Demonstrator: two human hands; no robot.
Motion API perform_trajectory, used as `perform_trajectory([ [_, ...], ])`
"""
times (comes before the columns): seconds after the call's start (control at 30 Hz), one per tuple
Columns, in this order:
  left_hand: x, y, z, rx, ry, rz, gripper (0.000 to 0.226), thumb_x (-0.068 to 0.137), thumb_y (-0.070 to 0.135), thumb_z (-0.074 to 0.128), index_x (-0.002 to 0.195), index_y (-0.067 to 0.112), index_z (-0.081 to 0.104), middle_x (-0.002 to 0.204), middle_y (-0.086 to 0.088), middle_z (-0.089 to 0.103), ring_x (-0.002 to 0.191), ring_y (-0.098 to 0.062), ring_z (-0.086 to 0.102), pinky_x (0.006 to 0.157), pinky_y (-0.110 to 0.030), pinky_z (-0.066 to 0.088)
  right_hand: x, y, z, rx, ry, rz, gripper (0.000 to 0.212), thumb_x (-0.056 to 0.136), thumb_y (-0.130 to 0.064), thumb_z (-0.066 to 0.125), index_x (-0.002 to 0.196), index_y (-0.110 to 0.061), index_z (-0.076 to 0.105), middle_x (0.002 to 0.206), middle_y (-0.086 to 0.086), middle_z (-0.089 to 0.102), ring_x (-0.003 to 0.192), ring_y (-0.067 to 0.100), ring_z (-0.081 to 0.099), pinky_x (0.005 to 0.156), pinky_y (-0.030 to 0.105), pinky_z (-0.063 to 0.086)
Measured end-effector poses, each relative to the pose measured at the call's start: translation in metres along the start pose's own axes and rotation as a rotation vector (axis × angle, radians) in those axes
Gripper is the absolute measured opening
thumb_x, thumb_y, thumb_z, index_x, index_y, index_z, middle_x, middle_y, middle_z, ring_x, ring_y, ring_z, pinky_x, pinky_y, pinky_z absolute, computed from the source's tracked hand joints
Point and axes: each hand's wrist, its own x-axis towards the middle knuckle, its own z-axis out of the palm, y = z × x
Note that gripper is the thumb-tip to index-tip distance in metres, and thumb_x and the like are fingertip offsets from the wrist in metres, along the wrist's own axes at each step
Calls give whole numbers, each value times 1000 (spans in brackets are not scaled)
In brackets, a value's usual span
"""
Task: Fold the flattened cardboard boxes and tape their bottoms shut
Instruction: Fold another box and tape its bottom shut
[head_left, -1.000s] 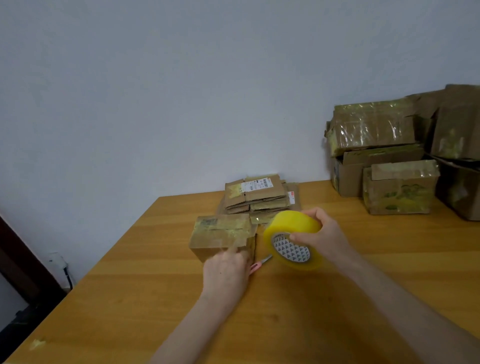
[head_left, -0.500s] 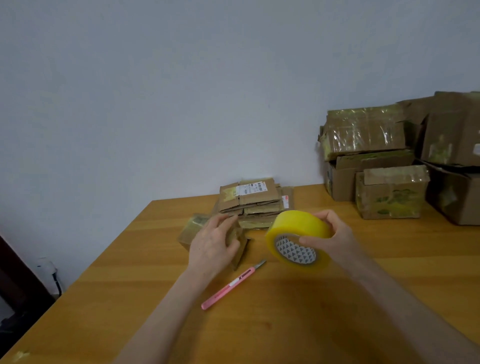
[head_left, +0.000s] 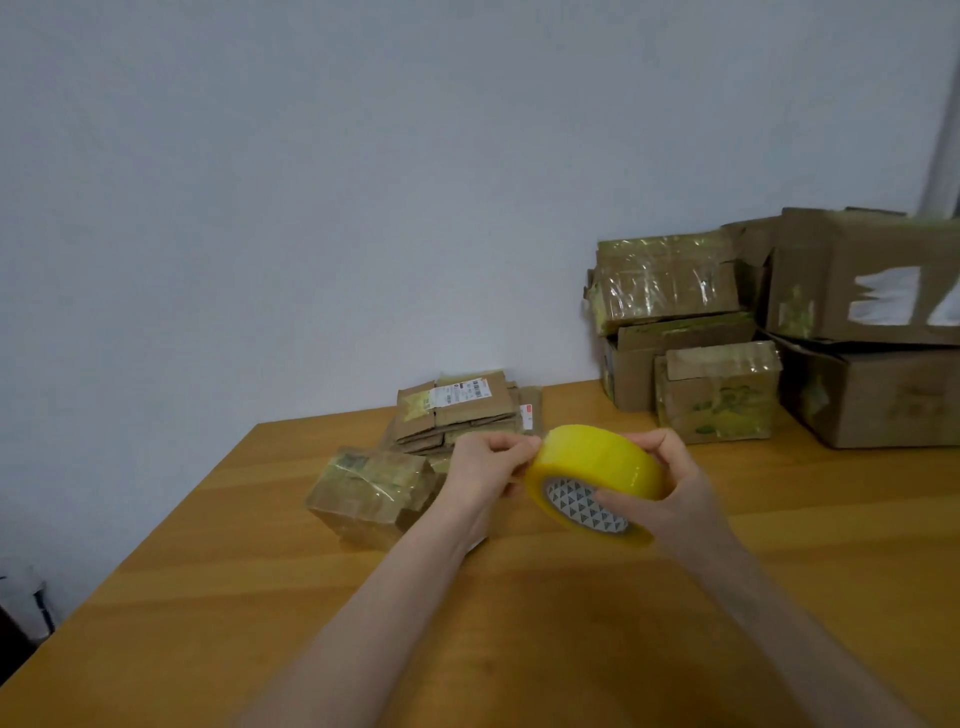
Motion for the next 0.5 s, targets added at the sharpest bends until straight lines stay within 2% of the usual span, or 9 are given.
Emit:
perform_trajectory([
  [0.1,5,4,16,73,-1,-10,18,91,14,62,89,-2,71,74,-6,64,61,-13,53,51,-19,47,-3,1,-11,-33,20,-4,48,67,-14,81,98,-28,47,104,-8,52,88,9,58,56,18,53],
  [0.17,11,3,28,201,1,42,23,93,16,58,89,-3,70,74,-8,63,61,-15,54,58,-27,52,-4,1,-19,-60,22,13,48,67,-18,81,99,-29,46,104,-9,51,89,9,56,55,17,51],
  [0.27,15,5,44,354,86,190,23,95,19,53,79,6,64,73,-4,59,68,-17,53,72,-36,52,-1,6,-29,-148,23,34,48,69,-25,81,99,-30,44,105,-9,50,92,9,55,58,20,50],
  [0.37,10,10,55,405,154,322,18,96,20,50,79,18,55,71,7,53,71,-13,50,63,-28,45,5,11,-41,-207,67,28,45,71,-24,80,99,-27,45,103,-6,52,93,10,56,61,21,49],
  [0.43,6,10,60,392,172,384,18,95,16,49,79,22,54,76,7,60,74,-14,56,67,-31,50,6,12,-47,-268,74,23,45,70,-27,80,99,-24,46,99,-6,53,90,11,57,59,23,49],
  [0.5,7,12,65,388,184,449,20,95,13,49,78,23,54,77,8,65,74,-14,60,69,-34,52,6,14,-53,-331,82,40,45,68,-35,80,97,-23,47,94,-4,55,85,12,58,58,32,52],
])
